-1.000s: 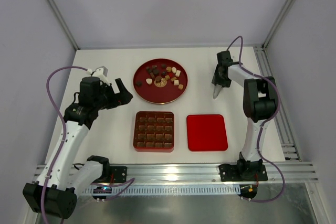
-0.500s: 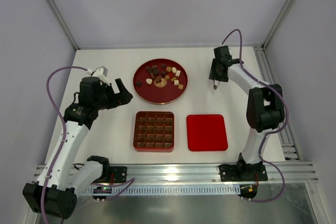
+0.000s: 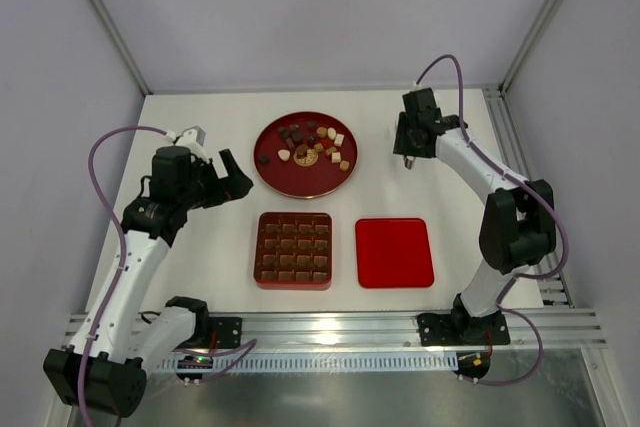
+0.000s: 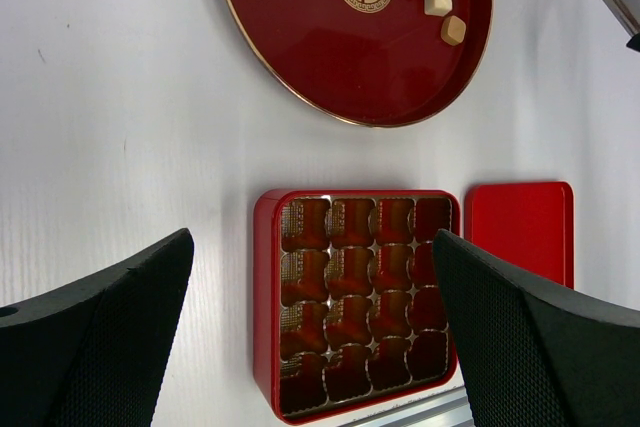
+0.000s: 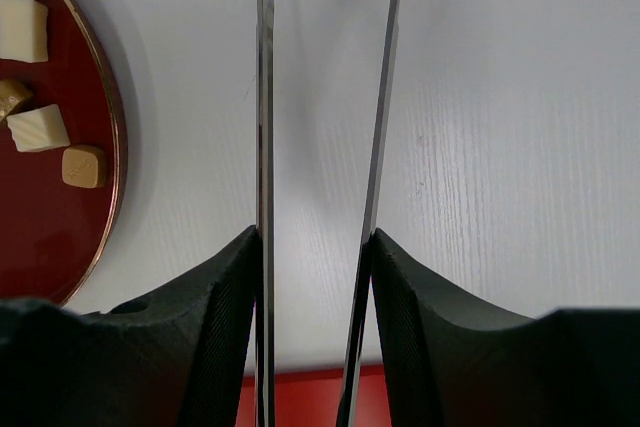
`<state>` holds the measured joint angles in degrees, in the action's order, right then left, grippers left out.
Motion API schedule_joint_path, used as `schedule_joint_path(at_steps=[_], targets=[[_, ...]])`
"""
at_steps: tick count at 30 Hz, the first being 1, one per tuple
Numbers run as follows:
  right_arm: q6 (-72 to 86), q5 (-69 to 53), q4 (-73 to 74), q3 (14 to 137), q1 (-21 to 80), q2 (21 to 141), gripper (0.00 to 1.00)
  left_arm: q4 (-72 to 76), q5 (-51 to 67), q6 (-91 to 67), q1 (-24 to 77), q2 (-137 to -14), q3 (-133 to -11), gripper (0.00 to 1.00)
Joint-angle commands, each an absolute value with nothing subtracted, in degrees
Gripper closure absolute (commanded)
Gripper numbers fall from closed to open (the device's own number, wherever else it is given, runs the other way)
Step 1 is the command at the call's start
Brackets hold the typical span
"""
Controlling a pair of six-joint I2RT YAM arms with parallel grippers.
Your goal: Pack the chocolate
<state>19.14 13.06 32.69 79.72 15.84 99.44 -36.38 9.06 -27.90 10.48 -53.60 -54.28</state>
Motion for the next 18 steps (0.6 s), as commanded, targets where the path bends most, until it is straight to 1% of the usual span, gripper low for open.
schedule_joint_path(at_steps=[1,5,9,15,18], targets=[[18.4,13.9,33.3,80.0,16.9,94.4,0.51,-36.2,9.4,-27.0,10.5,-52.5,-54.0,0.00],[18.2,13.8,34.6,80.2,18.5,91.9,0.51,-36.2,9.3,-27.0,10.5,-52.4,-54.0,0.00],[18.1,14.4,35.9,80.2,21.4,89.5,0.55,-36.2,9.3,-27.0,10.5,-52.4,-53.9,0.00],[19.1,13.0,37.0,79.6,24.7,85.7,0.55,-36.2,9.4,-27.0,10.5,-52.4,-54.0,0.00],[19.7,12.0,37.0,79.6,27.8,84.9,0.55,-36.2,9.3,-27.0,10.5,-52.5,-54.0,0.00]])
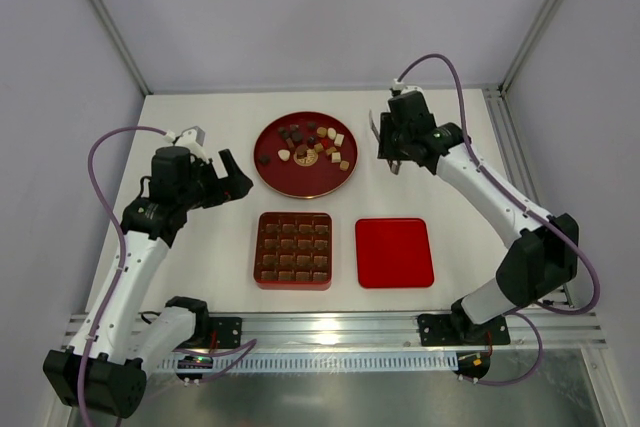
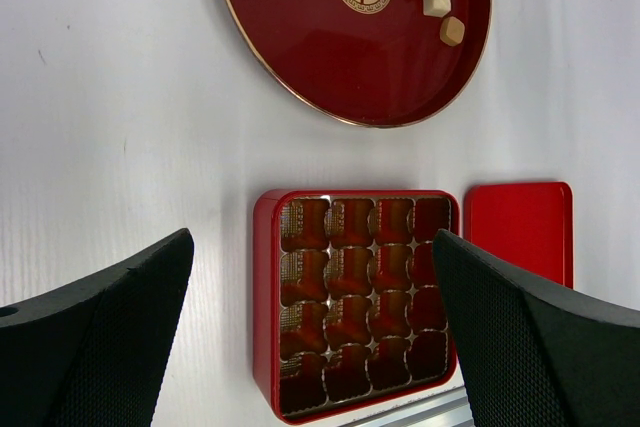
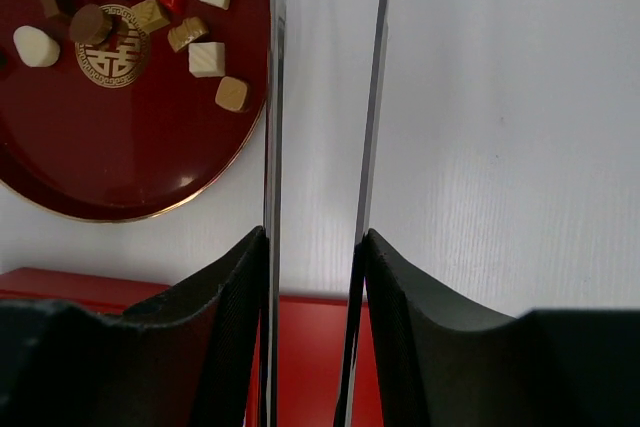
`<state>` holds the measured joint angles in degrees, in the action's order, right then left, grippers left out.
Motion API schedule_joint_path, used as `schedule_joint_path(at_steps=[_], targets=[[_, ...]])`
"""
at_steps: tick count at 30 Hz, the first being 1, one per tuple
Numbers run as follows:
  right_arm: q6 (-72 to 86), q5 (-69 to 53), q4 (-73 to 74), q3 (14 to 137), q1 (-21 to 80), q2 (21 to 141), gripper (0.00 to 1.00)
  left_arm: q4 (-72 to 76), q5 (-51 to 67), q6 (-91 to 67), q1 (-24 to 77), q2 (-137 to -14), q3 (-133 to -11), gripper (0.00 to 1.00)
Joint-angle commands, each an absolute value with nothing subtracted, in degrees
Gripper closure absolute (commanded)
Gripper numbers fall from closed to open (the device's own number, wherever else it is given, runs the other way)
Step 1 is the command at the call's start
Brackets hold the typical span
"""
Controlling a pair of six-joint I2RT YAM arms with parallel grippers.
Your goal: Pack the chocolate
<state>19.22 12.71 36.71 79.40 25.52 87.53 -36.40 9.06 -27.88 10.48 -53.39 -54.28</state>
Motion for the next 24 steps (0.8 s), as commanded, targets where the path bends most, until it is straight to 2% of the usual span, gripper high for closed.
schedule_joint_path(at_steps=[1,11,24], targets=[[19.8,11.9,37.2,79.8,28.4,84.9,0.55,-36.2,9.3,-27.0,10.5,-52.6,-54.0,0.00],[20.6,11.4,37.7,79.5,35.8,85.7,0.55,-36.3,9.1,-27.1,10.5,-52.4,-53.9,0.00],[21.5,11.0,35.4,77.8,38.8,89.8,0.57,-36.3,9.0,-27.1,10.5,-52.3,-54.0,0.00]])
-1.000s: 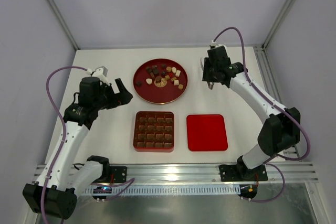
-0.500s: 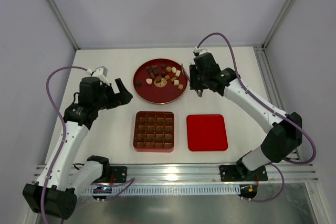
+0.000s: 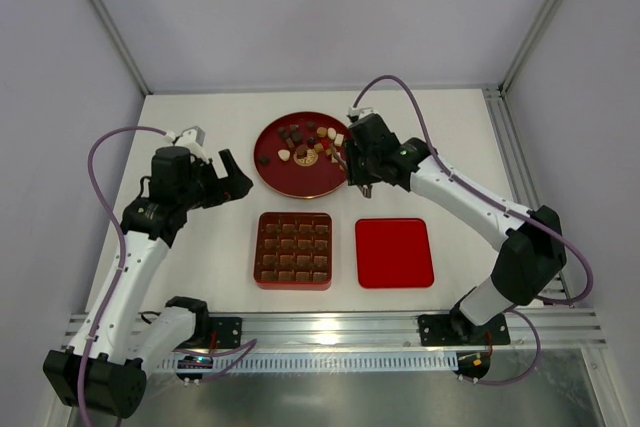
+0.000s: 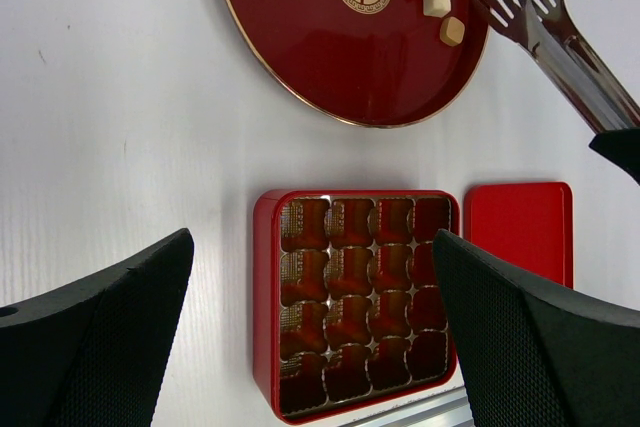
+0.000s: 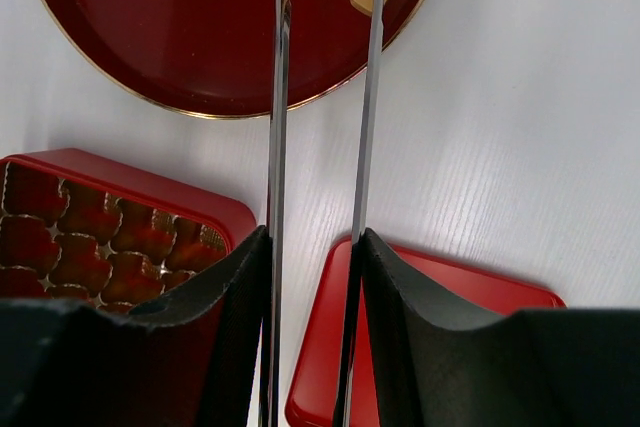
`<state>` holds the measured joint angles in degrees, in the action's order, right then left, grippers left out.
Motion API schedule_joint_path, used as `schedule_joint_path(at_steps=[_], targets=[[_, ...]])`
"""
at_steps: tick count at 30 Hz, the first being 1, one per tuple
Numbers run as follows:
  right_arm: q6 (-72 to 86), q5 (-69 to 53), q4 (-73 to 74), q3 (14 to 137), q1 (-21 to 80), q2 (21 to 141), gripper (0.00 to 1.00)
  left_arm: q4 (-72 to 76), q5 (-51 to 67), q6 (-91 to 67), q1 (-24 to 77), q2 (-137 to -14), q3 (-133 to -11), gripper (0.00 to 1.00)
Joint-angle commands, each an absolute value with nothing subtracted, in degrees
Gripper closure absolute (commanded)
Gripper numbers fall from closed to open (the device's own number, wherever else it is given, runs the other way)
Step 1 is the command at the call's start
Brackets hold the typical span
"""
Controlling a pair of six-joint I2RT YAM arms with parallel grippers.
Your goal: Pack the chocolate
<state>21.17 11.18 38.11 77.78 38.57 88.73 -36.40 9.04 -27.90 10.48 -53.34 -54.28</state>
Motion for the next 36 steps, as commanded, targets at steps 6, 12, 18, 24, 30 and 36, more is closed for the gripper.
schedule_joint_path(at_steps=[6,12,18,24,30,36], targets=[[21.0,10.8,34.6,79.2,38.8,92.7,0.58,-36.4,8.6,-27.1,10.5,-52.4,-54.0,0.00],[20.9,10.1,33.4,79.4,38.8,95.5,0.58,-36.5,8.6,-27.0,10.5,-52.4,-54.0,0.00],[20.6,10.7,33.6,80.9,38.8,98.0,0.58,-36.4,8.5,-27.0,10.5,-52.5,-54.0,0.00],[20.5,10.8,33.5,81.1,38.8,99.0,0.58,-36.4,8.4,-26.9,10.5,-52.5,-54.1,0.00],[20.3,11.8,33.7,81.7,38.8,99.4,0.58,-36.5,8.4,-26.9,10.5,-52.5,-54.1,0.00],[20.1,12.0,34.0,83.1,38.7,101.2,0.58,-36.5,8.1,-26.9,10.5,-52.2,-54.1,0.00]])
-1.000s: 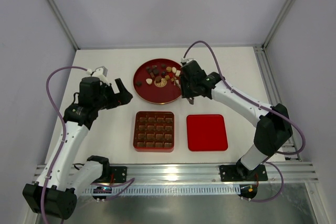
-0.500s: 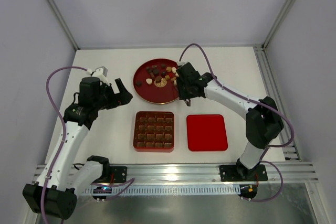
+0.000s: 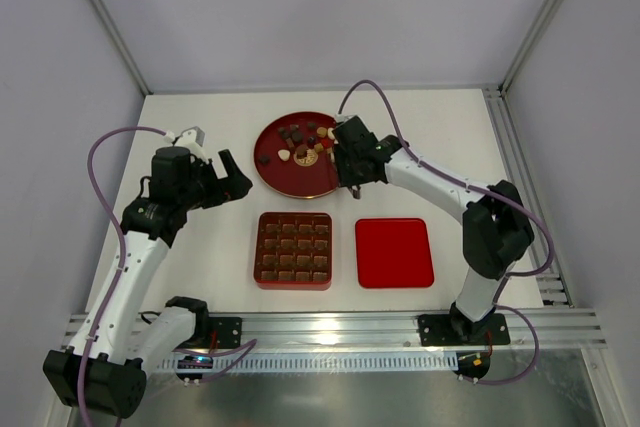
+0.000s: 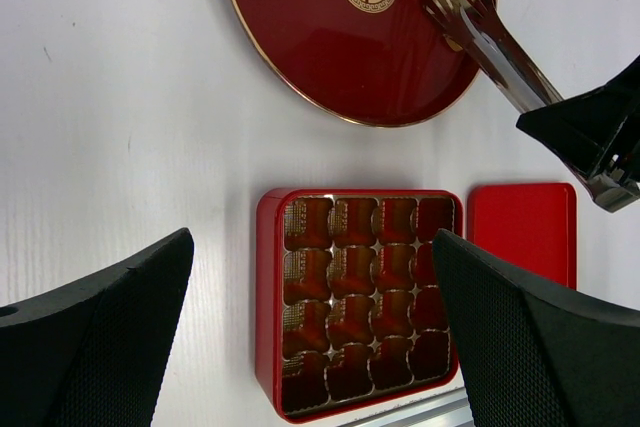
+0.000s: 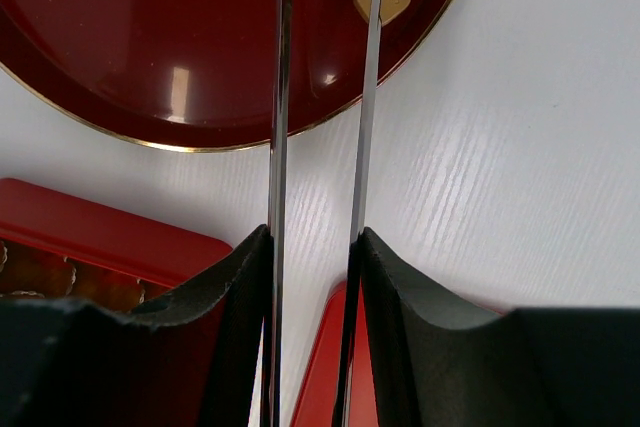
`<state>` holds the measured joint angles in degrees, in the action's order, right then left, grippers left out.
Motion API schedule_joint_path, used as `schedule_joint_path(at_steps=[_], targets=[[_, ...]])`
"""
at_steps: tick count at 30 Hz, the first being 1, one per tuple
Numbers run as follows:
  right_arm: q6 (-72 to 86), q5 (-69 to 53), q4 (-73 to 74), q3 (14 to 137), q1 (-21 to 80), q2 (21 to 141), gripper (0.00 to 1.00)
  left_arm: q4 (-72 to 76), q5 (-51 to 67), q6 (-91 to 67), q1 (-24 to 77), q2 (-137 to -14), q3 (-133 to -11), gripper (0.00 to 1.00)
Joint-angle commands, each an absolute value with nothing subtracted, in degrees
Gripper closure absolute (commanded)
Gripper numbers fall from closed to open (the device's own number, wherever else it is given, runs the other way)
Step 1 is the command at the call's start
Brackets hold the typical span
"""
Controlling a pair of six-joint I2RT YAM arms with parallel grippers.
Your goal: Pack the chocolate
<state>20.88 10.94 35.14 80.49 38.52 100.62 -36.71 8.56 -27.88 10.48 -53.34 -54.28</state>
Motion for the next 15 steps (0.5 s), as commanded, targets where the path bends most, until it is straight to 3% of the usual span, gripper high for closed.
schedule_joint_path(at_steps=[1,15], targets=[[20.0,12.0,34.0,83.1,38.6,101.4,0.58,-36.5,8.2,-26.9,10.5,-52.3,-54.0,0.00],[20.1,11.0,35.0,83.1,38.5,99.5,0.65,-36.5,8.3,-26.9,10.5,-52.5,-54.0,0.00]])
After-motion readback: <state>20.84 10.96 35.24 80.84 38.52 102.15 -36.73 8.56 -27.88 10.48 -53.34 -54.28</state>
